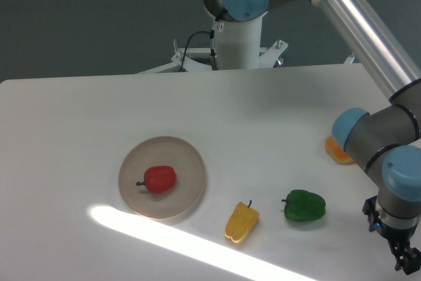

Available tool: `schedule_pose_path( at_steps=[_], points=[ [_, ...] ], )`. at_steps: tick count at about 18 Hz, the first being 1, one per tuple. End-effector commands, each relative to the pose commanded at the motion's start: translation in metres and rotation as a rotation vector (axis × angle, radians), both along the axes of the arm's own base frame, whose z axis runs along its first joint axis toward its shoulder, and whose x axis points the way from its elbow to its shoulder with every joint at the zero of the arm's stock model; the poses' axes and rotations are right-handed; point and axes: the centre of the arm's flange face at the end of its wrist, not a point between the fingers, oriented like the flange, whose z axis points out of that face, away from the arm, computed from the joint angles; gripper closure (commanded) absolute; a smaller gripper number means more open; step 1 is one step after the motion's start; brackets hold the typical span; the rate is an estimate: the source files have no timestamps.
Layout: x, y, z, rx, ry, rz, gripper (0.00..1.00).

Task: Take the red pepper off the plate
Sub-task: 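Move the gripper from beside the orange pepper over the green pepper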

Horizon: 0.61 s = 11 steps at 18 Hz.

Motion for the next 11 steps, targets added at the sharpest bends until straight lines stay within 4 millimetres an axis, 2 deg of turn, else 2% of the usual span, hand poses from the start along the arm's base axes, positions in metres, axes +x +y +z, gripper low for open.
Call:
schedule_pose_path(
  at_steps=[3,5,8,11],
  points=[
    [0.012,0.011,-0.002,0.000,-0.006,-0.006,0.00],
    [0.026,0.021,0.004,0.000,-0.007,-0.023,0.00],
    [0.041,0.015,0.019,0.018,-0.031,-0.029,0.00],
    [0.067,0.008,0.034,0.066,-0.089,-0.033,0.00]
  ],
)
